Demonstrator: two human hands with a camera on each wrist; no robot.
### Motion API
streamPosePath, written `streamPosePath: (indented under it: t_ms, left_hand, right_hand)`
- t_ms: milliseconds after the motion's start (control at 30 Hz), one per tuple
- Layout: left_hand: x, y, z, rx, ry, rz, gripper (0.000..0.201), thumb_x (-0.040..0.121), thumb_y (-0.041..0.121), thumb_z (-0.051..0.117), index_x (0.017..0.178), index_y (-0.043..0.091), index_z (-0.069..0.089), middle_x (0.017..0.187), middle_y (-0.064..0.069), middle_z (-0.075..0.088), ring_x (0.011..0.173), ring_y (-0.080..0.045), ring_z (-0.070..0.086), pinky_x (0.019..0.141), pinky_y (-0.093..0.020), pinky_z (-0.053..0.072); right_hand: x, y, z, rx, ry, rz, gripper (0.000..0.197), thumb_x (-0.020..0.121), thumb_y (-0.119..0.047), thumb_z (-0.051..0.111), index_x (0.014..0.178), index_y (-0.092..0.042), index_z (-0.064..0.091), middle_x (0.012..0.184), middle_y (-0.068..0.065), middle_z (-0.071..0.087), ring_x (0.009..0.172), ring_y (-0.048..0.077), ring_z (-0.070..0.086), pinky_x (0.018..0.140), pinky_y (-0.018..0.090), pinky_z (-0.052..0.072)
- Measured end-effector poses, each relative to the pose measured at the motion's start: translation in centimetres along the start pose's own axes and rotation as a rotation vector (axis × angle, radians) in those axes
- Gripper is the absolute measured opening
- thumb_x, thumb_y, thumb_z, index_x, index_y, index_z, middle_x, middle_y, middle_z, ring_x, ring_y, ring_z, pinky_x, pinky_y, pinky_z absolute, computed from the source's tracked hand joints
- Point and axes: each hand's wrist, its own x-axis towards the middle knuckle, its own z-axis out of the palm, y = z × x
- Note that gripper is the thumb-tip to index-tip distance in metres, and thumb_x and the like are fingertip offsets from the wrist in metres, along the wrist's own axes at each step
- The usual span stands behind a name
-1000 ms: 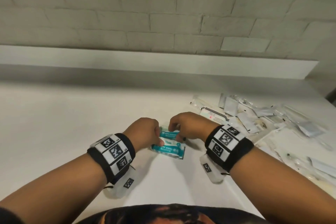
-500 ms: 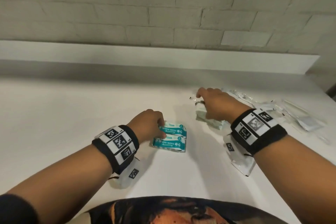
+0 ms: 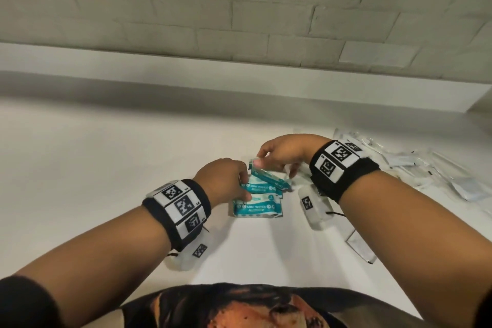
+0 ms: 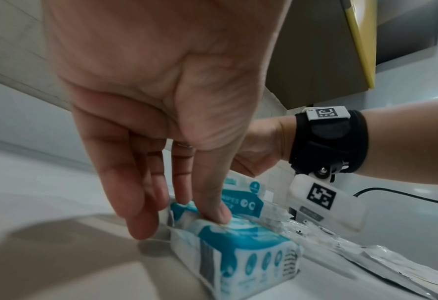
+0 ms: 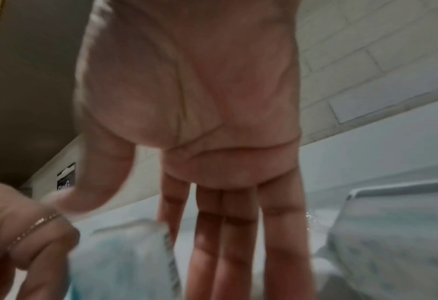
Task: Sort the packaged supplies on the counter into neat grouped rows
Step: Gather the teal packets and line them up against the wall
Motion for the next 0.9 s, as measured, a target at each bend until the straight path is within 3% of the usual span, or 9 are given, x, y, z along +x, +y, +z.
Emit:
streamPosePath:
  t_ms: [67,167,300,367,467,633,700,800,900]
  left_hand:
    - [0.1,0.0,0.0,0.001,-0.008,0.002,0.028,0.073,0.037,0.079,0.093,0.029,0.060,0.098,0.009,0.061,0.091,-0.013,0.057,0.070,-0.026,0.043]
    - [0.3,0.0,0.0,-0.005,-0.007,-0.001,0.028,0.073,0.036,0.079,0.092,0.028,0.060,0.096,0.010,0.061,0.089,-0.012,0.057,0.068,-0.025,0.041]
    - [0.4,0.0,0.0,-0.006,-0.013,-0.003,0.027,0.072,0.036,0.080,0.088,0.029,0.059,0.092,0.011,0.060,0.086,-0.012,0.057,0.066,-0.026,0.042]
    - [0.4,-0.1,0.1,-0.011,-0.010,-0.005,0.027,0.071,0.035,0.080,0.087,0.028,0.060,0.093,0.010,0.060,0.086,-0.013,0.057,0.068,-0.027,0.044]
    - [0.4,-0.1,0.1,0.001,-0.003,0.005,0.028,0.072,0.036,0.080,0.092,0.028,0.062,0.096,0.008,0.057,0.088,-0.014,0.058,0.072,-0.027,0.047]
    - [0.7,0.5,-0.8,0.024,0.049,0.085,0.033,0.083,0.041,0.070,0.111,0.024,0.064,0.109,0.003,0.052,0.095,-0.015,0.055,0.079,-0.026,0.043]
    - [1.3,1.0,-1.2,0.027,0.054,0.118,0.038,0.086,0.037,0.066,0.122,0.024,0.061,0.118,0.002,0.053,0.102,-0.017,0.055,0.084,-0.026,0.043]
    - [2.2,1.9,-1.3,0.074,0.031,0.146,0.048,0.087,0.036,0.065,0.132,0.024,0.053,0.131,0.001,0.051,0.115,-0.017,0.052,0.093,-0.028,0.042]
    - [2.7,2.6,-0.6,0.144,-0.008,0.128,0.050,0.088,0.038,0.062,0.134,0.024,0.051,0.133,0.001,0.052,0.118,-0.018,0.052,0.098,-0.032,0.044]
  right_hand:
    - [-0.2,0.3,-0.1,-0.083,-0.110,0.043,0.055,0.078,-0.027,0.078,0.124,-0.022,0.048,0.114,0.006,0.062,0.096,0.028,0.065,0.075,0.042,0.059]
    - [0.3,0.6,0.2,-0.142,0.015,0.007,0.048,0.078,-0.007,0.075,0.115,-0.020,0.047,0.114,0.006,0.060,0.090,0.026,0.067,0.074,0.038,0.061]
    - [1.2,0.3,0.1,-0.279,0.275,-0.051,0.027,0.092,-0.023,0.062,0.118,-0.016,0.059,0.116,0.003,0.064,0.093,0.019,0.065,0.079,0.029,0.053]
    - [1.8,-0.1,0.6,-0.473,0.301,-0.059,0.028,0.095,-0.023,0.055,0.121,-0.018,0.064,0.121,0.000,0.064,0.103,0.019,0.061,0.083,0.028,0.046]
    - [2.0,-0.2,1.3,-0.615,0.285,-0.066,0.030,0.097,-0.020,0.049,0.122,-0.022,0.066,0.123,-0.001,0.063,0.106,0.020,0.059,0.089,0.033,0.050]
    - [-1.2,1.3,-1.2,-0.524,0.565,-0.063,0.032,0.094,-0.022,0.053,0.124,-0.028,0.060,0.126,0.001,0.055,0.111,0.023,0.056,0.092,0.037,0.048]
    - [-2.8,2.5,-2.2,-0.488,0.621,0.021,0.031,0.090,-0.034,0.059,0.120,-0.026,0.061,0.124,0.004,0.054,0.110,0.025,0.055,0.091,0.038,0.048]
    - [-4.2,5.0,-1.8,-0.470,0.485,0.190,0.078,0.070,-0.051,0.077,0.135,-0.024,0.044,0.130,0.004,0.047,0.114,0.027,0.051,0.089,0.038,0.047]
    - [-3.6,6.6,-0.1,-0.473,0.359,0.244,0.105,0.057,-0.042,0.088,0.142,-0.022,0.029,0.127,0.006,0.048,0.108,0.026,0.054,0.088,0.041,0.051]
